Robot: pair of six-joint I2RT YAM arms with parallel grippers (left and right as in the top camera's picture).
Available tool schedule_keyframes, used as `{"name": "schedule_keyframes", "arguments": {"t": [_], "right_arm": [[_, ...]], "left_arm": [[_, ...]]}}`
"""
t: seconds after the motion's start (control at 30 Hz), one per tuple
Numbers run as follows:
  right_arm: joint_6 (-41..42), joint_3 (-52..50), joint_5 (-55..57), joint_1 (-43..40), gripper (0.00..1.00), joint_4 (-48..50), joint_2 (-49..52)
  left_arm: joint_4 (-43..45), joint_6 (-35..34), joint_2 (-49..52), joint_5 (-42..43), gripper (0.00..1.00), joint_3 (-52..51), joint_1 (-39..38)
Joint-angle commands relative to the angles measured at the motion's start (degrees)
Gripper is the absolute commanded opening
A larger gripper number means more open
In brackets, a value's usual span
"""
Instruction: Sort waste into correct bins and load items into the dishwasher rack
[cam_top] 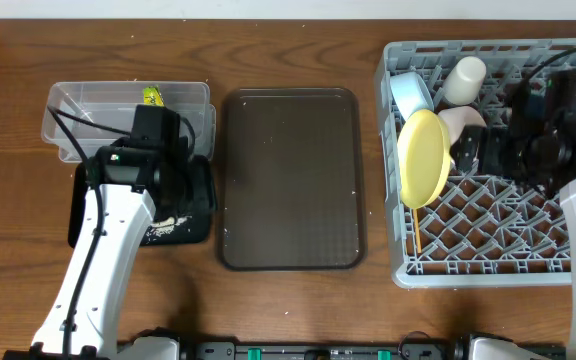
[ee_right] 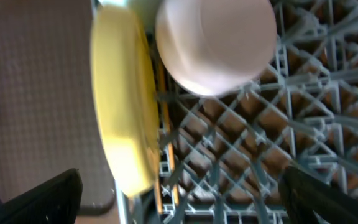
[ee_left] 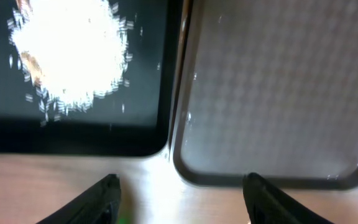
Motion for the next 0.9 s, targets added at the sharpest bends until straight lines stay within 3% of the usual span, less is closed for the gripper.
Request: {"name": "schedule_keyframes", "arguments": {"t": [0.0,0.23,0.47,0.5,0.7,0.87], "right_arm": [[-1.22,0.15,1.81,-0.52,0.99,-1.92,-1.57],[-0.48,-8.11,4.42,1.66,0.99,4.24,-11.61],[4.04,-27.65,8.2,5.9,0.99,19.21,-29.44],[4.33,-29.83,8.2,6.27,0.99,20.55,-31.78],[4.63,-38.73,8.11,6.6,0.99,21.46,-41.68],[4.59,-39.93,8.02,6.6,0.99,16.33,-42.4]], "left_arm": [[-0.79,0.98,-1.9,-0.15,0.66,-0.66,-0.09],[4.2,1.4,-15.26,-2.62,0.66,-9.07,-0.09],[11.78,1.38,-35.71,-3.89,0.66,-20.04,-0.09],[12.15,1.38,-37.97,-3.89,0.94,-21.18,-0.09],[12.35,1.38,-45.27,-4.04,0.94,-23.26,-0.09],[12.35,1.38,-45.53,-4.04,0.94,-23.26,-0.09]]}}
